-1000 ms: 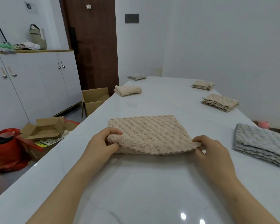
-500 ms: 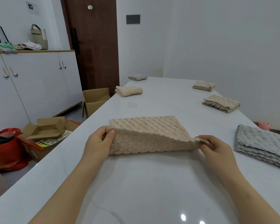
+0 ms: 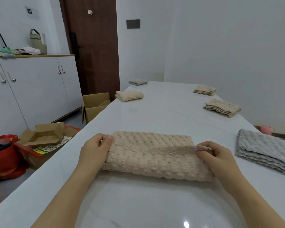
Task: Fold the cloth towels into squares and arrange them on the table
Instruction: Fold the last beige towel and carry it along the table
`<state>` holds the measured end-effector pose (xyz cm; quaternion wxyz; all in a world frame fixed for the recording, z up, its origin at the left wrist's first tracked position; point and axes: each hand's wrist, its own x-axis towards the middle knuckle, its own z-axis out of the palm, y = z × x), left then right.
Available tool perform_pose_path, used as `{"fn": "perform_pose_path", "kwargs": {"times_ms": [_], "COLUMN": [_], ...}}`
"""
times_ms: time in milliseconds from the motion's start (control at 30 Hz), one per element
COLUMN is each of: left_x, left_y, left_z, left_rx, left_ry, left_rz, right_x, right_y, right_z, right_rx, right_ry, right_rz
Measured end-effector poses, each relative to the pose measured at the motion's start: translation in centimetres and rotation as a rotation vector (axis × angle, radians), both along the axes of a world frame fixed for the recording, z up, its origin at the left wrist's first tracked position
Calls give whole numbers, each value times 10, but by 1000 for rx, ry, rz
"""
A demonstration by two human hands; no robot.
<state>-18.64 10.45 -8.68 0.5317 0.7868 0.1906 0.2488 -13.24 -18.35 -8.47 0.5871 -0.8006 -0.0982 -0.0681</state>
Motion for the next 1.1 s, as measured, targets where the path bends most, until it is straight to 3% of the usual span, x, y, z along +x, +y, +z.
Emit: {"fn": "perform_pose_path", "kwargs": {"times_ms": [333, 600, 833, 933, 1100], "left_x": [3, 3, -1, -1, 14], "left_y": [4, 3, 3, 2, 14], "left_z": [-7, -8, -5, 1, 10], "left_rx": [155, 450, 407, 308, 147], "left_ry": [99, 268, 220, 102, 104], "left_rz": [-69, -38, -49, -20, -22], "right_x": [2, 1, -1, 0, 11], "right_y": [-1, -1, -3, -2, 3], "right_z": [-4, -2, 1, 1, 6], "right_rx": [-208, -404, -473, -377, -193], "right_ry": [-70, -120, -77, -123, -101], "right_rz": [-69, -34, 23, -35, -91]}}
